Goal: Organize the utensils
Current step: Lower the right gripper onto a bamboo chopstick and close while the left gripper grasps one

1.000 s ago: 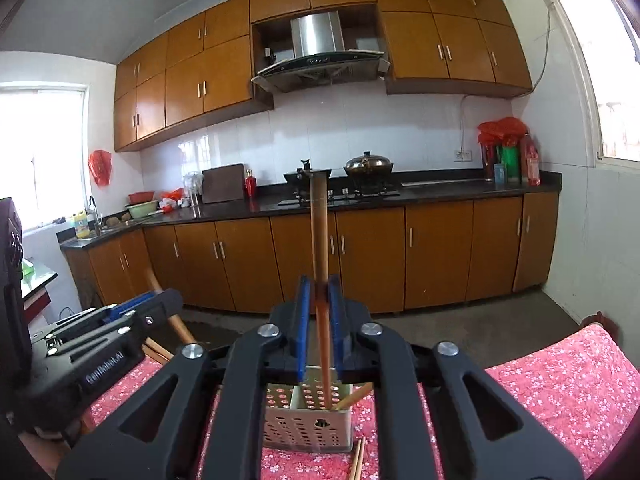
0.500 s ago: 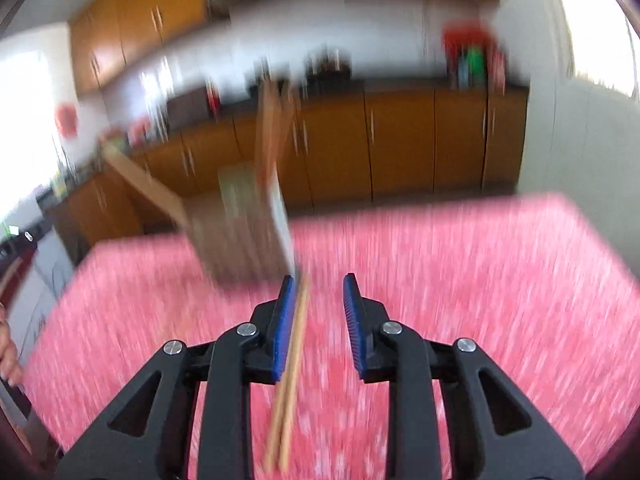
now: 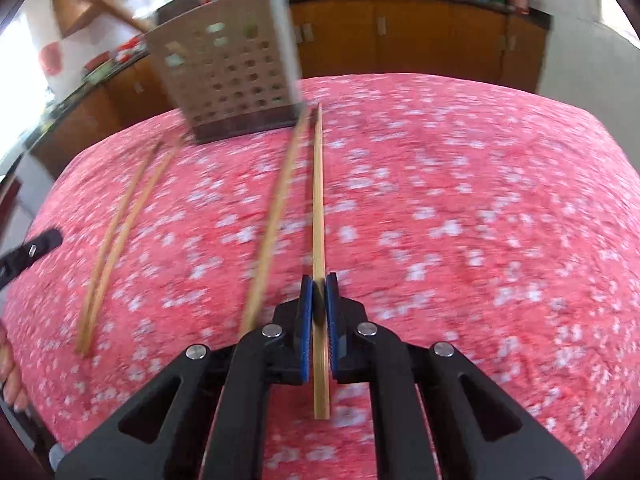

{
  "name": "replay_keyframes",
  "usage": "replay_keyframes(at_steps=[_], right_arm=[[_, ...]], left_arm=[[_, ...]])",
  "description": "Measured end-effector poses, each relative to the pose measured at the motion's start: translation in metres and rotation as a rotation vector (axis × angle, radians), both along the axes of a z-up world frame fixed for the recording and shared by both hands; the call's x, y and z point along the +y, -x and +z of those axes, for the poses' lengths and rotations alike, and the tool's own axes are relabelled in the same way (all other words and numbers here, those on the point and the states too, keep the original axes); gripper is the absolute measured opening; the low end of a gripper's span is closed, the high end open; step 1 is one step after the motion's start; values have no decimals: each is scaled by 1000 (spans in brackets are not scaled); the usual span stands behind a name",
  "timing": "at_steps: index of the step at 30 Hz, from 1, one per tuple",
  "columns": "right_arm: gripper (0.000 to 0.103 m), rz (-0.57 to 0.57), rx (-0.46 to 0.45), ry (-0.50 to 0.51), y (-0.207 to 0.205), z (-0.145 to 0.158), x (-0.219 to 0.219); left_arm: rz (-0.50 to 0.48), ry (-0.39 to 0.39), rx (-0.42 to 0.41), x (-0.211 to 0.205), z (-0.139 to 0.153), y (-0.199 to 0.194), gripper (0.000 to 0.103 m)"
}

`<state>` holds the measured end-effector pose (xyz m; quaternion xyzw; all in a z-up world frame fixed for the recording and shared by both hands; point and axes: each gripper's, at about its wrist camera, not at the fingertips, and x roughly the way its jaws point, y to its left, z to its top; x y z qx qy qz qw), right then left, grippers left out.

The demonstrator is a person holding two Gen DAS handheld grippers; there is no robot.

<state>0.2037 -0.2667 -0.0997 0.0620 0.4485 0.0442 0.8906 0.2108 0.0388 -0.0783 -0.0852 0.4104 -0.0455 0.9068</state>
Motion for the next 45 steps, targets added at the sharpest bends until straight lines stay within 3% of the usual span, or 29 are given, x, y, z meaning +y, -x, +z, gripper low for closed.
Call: replay_keyframes(at_steps=[4, 11, 16, 18, 23, 28, 36, 45], right_arm=[[8, -123, -2, -4, -2, 0, -28], [8, -107, -14, 28, 5, 0, -32], [8, -79, -24, 37, 0, -4, -27], [8, -67, -28, 43, 0, -4, -27], [8, -94, -34, 75, -9, -4, -39], [8, -104, -51, 84, -13, -6, -44], [8, -103, -50, 75, -13, -5, -46], [8, -102, -51, 74, -13, -5, -47]], left_arm=[[-32, 2, 30, -10, -9, -7, 27], [-61, -16, 81, -25, -27, -18, 17], [-79, -116, 72, -39, -32, -23, 10], [-68, -107, 71, -33, -32, -27, 9], [-5, -74, 71, -6, -33, -35, 10], [-4, -88, 46, -5, -34, -28, 11], [8, -15, 45, 8, -35, -25, 11], [9, -19, 45, 7, -35, -25, 11]])
